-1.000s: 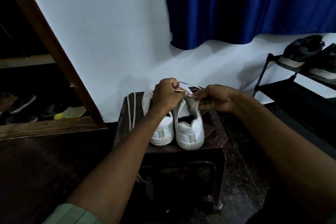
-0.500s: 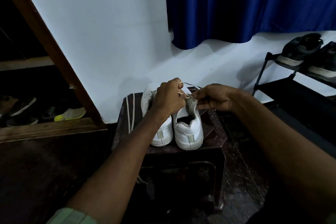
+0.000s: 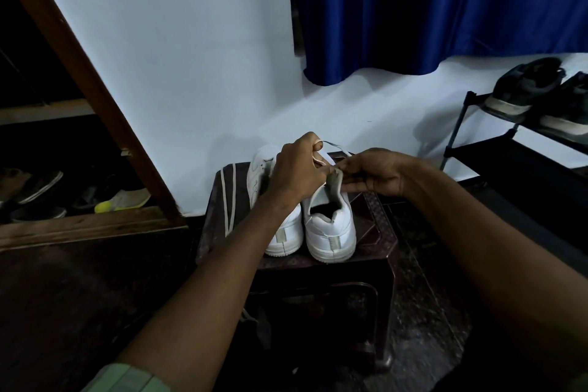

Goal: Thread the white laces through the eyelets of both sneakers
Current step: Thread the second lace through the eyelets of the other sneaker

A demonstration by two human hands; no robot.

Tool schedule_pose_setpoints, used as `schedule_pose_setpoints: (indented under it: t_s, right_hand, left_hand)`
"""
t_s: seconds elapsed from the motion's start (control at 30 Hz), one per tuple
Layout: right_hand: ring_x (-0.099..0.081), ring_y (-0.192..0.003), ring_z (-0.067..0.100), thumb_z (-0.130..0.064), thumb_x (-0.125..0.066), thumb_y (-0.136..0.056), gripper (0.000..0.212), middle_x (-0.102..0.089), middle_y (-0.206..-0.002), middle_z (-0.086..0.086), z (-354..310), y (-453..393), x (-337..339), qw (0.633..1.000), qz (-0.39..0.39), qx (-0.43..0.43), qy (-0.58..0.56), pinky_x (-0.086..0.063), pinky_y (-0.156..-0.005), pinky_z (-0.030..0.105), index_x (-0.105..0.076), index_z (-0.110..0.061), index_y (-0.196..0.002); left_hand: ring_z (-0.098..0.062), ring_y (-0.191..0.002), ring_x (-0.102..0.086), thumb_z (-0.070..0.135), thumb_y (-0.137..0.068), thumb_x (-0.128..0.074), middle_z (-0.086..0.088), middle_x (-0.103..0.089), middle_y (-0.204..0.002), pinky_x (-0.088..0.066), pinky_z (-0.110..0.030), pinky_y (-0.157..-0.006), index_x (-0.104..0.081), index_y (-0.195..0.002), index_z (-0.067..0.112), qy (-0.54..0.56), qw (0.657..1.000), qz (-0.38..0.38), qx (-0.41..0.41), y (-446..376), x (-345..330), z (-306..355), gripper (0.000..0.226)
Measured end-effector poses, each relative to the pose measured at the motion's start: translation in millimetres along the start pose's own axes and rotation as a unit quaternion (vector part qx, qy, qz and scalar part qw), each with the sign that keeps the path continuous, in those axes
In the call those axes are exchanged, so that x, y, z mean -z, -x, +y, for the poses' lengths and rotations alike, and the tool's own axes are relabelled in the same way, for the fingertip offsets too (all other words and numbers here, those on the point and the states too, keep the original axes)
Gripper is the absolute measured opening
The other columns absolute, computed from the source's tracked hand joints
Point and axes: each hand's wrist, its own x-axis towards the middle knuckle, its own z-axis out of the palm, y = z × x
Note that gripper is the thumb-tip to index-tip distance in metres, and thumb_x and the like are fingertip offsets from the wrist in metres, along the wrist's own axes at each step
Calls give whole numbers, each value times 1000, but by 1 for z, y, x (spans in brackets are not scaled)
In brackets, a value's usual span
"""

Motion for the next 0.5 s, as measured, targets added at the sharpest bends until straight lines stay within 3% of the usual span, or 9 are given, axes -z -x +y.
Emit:
schedule_pose_setpoints:
  t_s: [0.07, 0.13, 0.23, 0.3, 0.4, 0.47, 0.5]
  right_hand:
    - [-73, -83, 22, 12, -48, -96, 23, -70, -99, 18, 3, -1, -2, 999, 29, 24, 20, -63, -63, 29, -64, 5, -112]
    - [-69, -88, 25, 14, -59, -90, 16, -65, -98, 22, 4, -2, -6, 996, 63, 52, 44, -61, -61, 28, -67, 6, -101]
    - [-70, -81, 25, 8, -61, -95, 5, -66, -95, 24, -2, 4, -8, 991, 93, 65, 70, -61, -59, 28, -65, 5, -92]
    - [-72, -75, 25, 4, -53, -101, 14, -70, -90, 22, -10, 7, -3, 988, 112, 84, 63, -63, -60, 31, -61, 0, -91]
    - [-73, -82, 29, -6, -35, -109, 20, -74, -86, 16, -18, 11, 6, 991, 68, 104, -56, -65, -68, 36, -48, -12, -95]
    - [-66, -65, 22, -11, -31, -110, 26, -62, -66, 4, -21, 8, 14, 980, 62, 101, -160, -62, -60, 33, -44, -16, -89]
    - [-53, -51, 17, -15, -34, -110, 27, -49, -58, -1, -21, 6, 16, 978, 82, 100, -164, -56, -52, 29, -44, -18, -85]
  left_hand:
    - [-19, -76, -59, 25, -73, -87, 6, -66, -79, -39, -29, -65, -50, -86, 25, 20, 999, 4, 26, -3, -1, -2, 39]
    - [-19, -72, -60, 25, -69, -87, -1, -68, -75, -49, -32, -66, -52, -76, 22, 109, 991, -17, 73, -6, 3, -5, 37]
    - [-19, -73, -62, 16, -80, -85, -8, -68, -82, -52, -31, -67, -53, -73, 24, 349, 917, -50, 186, -7, 14, 0, 33]
    - [-16, -76, -63, 12, -88, -77, -6, -71, -91, -48, -24, -63, -61, -80, 23, 432, 868, -45, 238, -10, 25, 5, 21]
    - [-11, -77, -66, 15, -94, -69, -2, -76, -96, -44, -22, -64, -66, -91, 21, 505, 819, -40, 270, -13, 38, 8, 7]
    - [-12, -81, -67, 19, -95, -69, 1, -77, -94, -45, -24, -67, -65, -94, 22, 512, 814, -31, 272, -14, 40, 6, 5]
    - [-12, -84, -68, 21, -95, -69, 2, -77, -94, -45, -25, -69, -65, -96, 23, 515, 813, -27, 270, -14, 41, 5, 4]
